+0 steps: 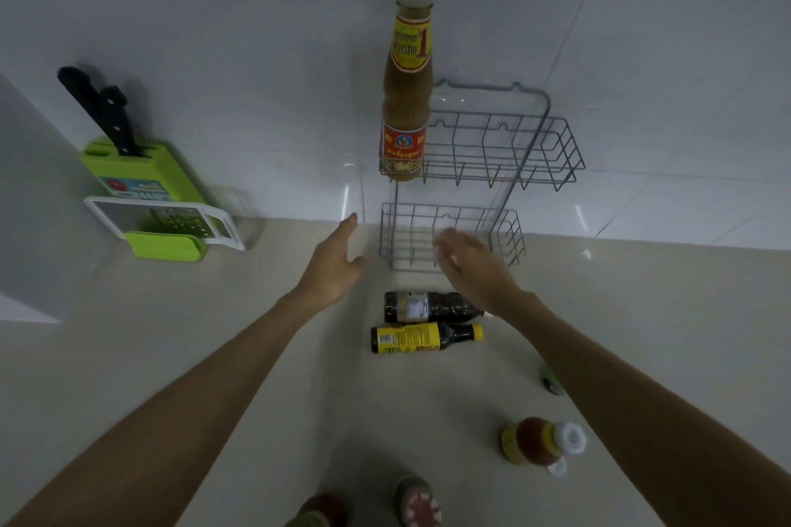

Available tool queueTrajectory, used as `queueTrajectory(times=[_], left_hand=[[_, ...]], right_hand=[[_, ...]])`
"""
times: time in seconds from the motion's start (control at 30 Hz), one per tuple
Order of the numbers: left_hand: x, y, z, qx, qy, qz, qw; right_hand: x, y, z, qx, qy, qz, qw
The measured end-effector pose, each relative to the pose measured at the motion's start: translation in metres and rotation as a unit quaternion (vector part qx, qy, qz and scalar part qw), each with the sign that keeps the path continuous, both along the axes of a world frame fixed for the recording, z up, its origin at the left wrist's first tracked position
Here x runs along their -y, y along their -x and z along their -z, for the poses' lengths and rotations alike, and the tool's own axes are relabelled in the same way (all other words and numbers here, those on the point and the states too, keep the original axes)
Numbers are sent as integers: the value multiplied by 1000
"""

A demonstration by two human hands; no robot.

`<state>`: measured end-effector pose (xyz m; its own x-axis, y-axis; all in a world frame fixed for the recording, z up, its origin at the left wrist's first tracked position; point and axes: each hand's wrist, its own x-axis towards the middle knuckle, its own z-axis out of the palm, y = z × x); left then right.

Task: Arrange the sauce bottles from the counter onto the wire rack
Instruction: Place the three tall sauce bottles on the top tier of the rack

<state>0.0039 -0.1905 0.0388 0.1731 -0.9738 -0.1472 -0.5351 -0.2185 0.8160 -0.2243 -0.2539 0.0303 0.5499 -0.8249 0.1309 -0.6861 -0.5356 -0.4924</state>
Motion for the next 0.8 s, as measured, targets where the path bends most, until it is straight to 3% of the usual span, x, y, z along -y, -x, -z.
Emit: queueTrajectory(times=[0.1,0.2,0.3,0.37,0.43,0.5,0.57,0.67,0.73,0.8], left_hand=[[-11,4,16,15,-40,29,999],[-16,14,29,26,-66,70,995],[-17,24,35,37,-95,97,990],[-17,29,36,41,-115,105,987],[-16,33,35,48,-113,117,985],[-14,37,32,53,-102,135,984],[-12,40,29,38,-98,157,982],[-11,40,19,-11,-92,158,983],[-12,43,8,-9,-39,125,991],[-15,51,-5,-1,60,59,996]], right_hand=[[7,28,55,-166,-194,-5,967],[13,29,75,-240,-235,-21,942],[18,26,75,-254,-239,-54,936],[16,27,68,-277,-151,-79,946],[11,28,61,-289,22,-103,951],[6,26,43,-261,187,-139,937],[4,26,20,-217,290,-183,914],[4,32,-16,-174,371,-212,887],[3,37,-37,-133,400,-218,880],[-3,36,-55,-31,388,-158,908]])
